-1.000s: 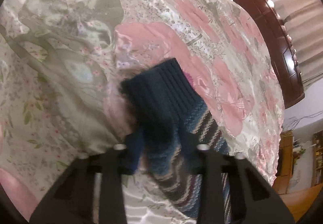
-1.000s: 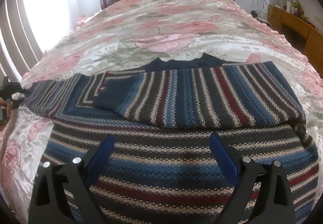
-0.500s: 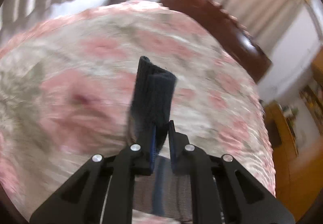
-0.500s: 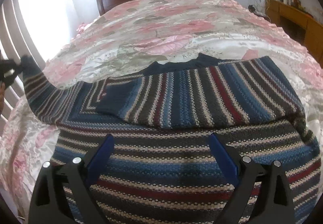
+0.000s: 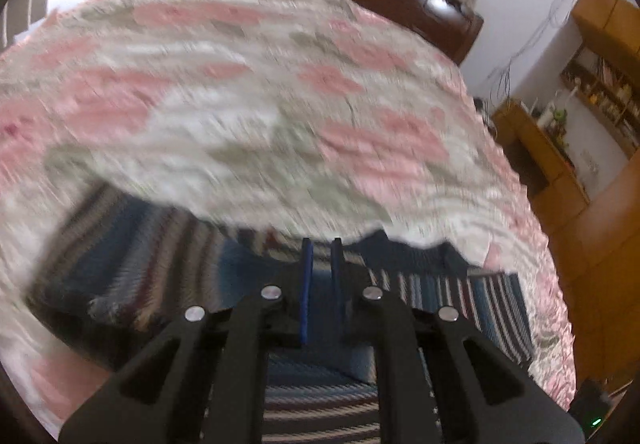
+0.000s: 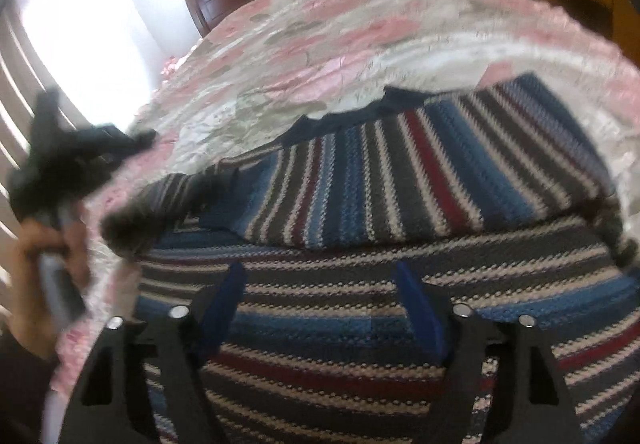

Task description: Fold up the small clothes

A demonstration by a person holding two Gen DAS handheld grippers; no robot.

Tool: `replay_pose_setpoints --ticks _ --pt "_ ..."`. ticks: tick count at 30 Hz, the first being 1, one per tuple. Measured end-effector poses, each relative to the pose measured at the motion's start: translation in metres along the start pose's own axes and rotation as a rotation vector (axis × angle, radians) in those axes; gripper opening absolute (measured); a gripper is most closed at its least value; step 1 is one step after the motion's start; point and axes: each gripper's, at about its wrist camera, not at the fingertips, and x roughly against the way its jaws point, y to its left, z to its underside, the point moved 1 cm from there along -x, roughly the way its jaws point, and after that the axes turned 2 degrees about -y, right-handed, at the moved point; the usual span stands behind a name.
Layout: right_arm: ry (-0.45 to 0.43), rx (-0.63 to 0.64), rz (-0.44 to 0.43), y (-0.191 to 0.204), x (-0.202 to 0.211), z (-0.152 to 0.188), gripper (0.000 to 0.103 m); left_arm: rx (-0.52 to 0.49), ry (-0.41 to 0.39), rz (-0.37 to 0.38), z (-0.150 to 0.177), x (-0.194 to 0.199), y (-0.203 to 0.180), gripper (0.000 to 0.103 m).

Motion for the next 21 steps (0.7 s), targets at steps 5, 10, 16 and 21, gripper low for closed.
replay_pose_setpoints --ticks 5,10,16,21 --pt "0.037 -0.042 -0.095 -0.004 -0.007 -0.010 0.082 -0.006 0.076 0.025 0.037 -0.029 -0.016 0.012" --pt "0.247 -0.250 -0.454 0.006 -0.060 -0.043 0.062 0.103 0.061 0.080 0.052 -0.001 0.020 0.079" --pt "0.488 -0.434 -0.552 0.046 -0.159 -0.060 0.059 0.143 0.102 0.132 0.083 0.023 0.055 0.089" --pt "0.502 -0.441 -0.456 0.066 -0.190 -0.061 0.052 0.172 0.097 0.162 0.103 0.021 0.070 0.089"
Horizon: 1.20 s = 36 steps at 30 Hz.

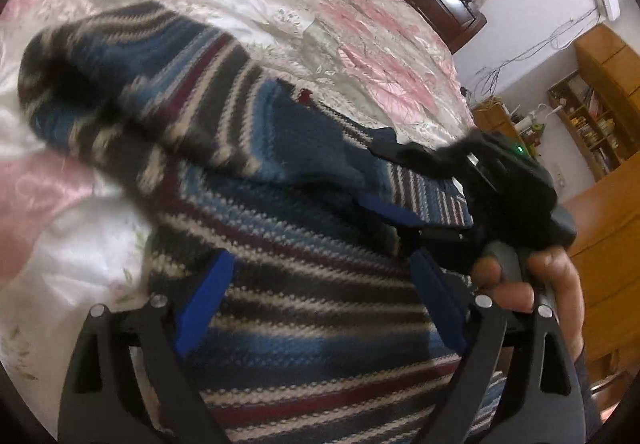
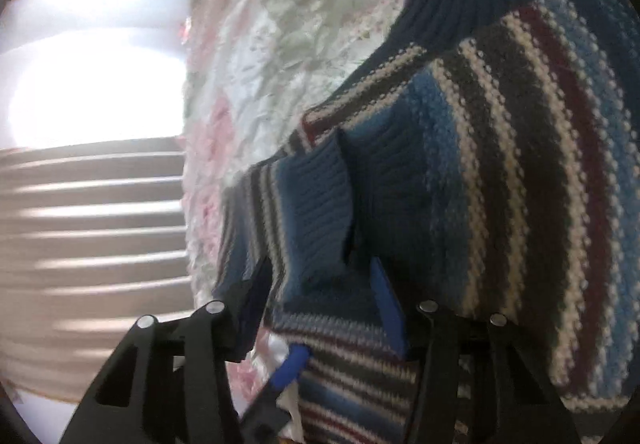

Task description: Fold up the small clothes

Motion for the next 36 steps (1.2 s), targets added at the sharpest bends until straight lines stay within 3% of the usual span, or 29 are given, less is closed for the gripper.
replay_pose_setpoints --ticks 4,6,7,9,19,25,36 --pt "-0.014 -0.026 0.002 0.001 -0.011 -0.001 0.049 -0.037 0.010 -0.019 0.005 -0.005 -0.002 0.090" --pt "0.000 -0.023 -0.002 0.005 -0.020 -0.002 0.032 -0.024 0.019 -0.011 0.003 -0.005 -0.001 0.090" --pt "0.004 -0.007 0.000 0.007 -0.020 -0.001 0.017 -0.006 0.026 0.000 0.002 -0.004 0.001 0.090" --pt "-0.001 0.038 0.010 0.012 -0.018 -0.001 0.009 0.020 0.035 0.020 0.000 -0.001 0.006 0.090" --pt "-0.071 0.171 0.056 0.043 0.023 -0.009 0.008 0.154 0.016 0.112 -0.022 0.014 0.023 0.090" --pt "-0.107 0.197 0.092 0.039 0.059 -0.018 0.008 0.256 0.000 0.184 -0.032 0.017 0.033 0.090" --pt "-0.159 0.219 0.178 0.011 0.125 -0.029 0.008 0.299 -0.021 0.184 -0.047 0.027 0.029 0.090"
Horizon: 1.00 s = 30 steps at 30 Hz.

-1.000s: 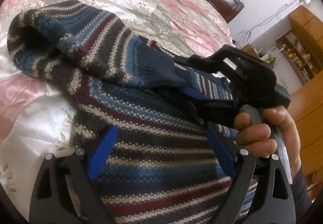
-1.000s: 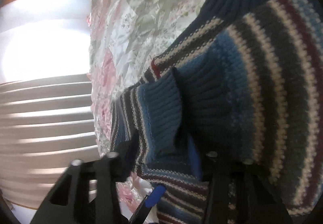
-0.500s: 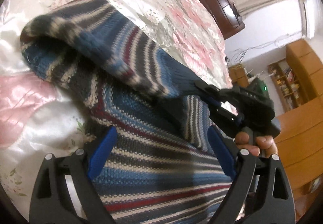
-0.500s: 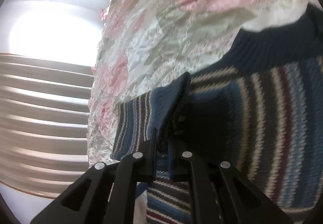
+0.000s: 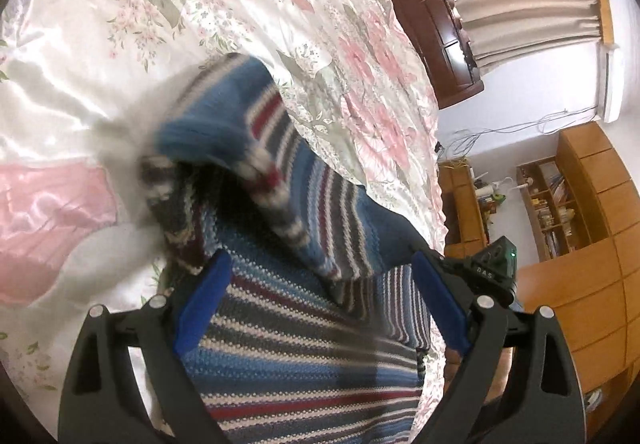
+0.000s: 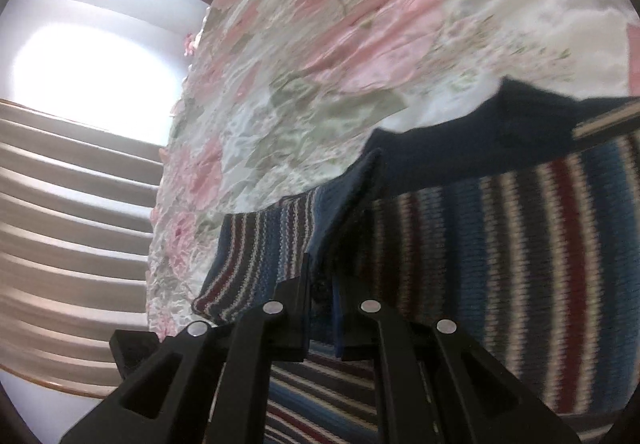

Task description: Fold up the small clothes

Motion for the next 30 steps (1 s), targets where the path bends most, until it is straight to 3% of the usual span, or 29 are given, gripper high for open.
replay_pose_setpoints --ticks 18,30 --pt "-0.043 -0.001 0.093 -0.057 0.068 -0.009 0.008 -0.038 0.005 -0.030 -0.009 0.003 -0.012 0.091" --pt "-0.045 -0.023 0.157 -0.099 0.093 -0.003 0.008 -0.192 0.096 -0.089 -0.017 -0.032 -0.046 0.091"
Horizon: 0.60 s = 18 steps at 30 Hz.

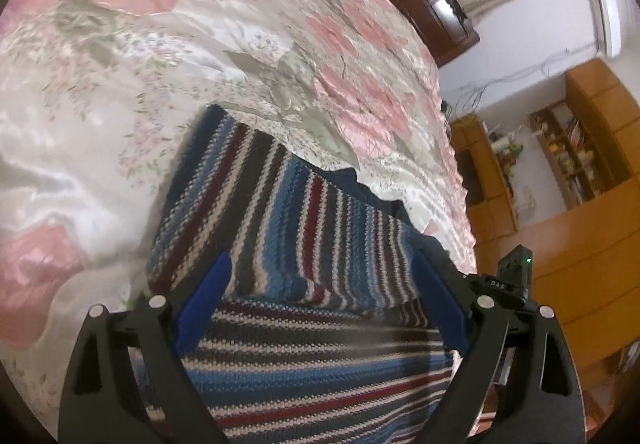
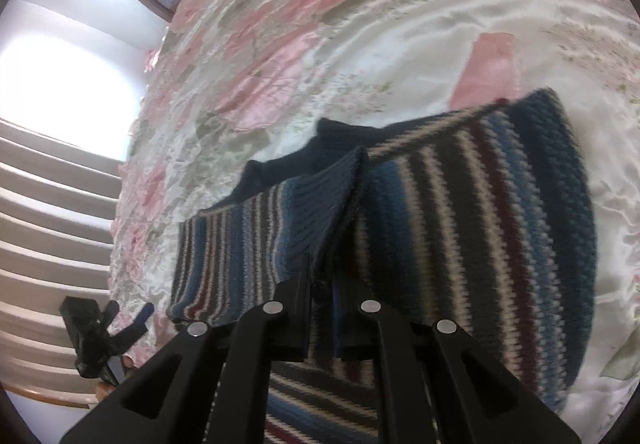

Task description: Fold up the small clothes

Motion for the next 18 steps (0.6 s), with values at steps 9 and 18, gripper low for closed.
replay_pose_setpoints --ticks 9,18 --pt "0.015 -0.138 -0.006 -0.051 -0.010 0.006 0.023 0.012 0.139 -0.062 0.013 -0.046 0.017 0.091" --pt "0.000 -0.159 0.020 -0.046 -0.027 -0.017 0.037 -0.003 0.155 -0.075 0.018 -0.050 0.022 0.092"
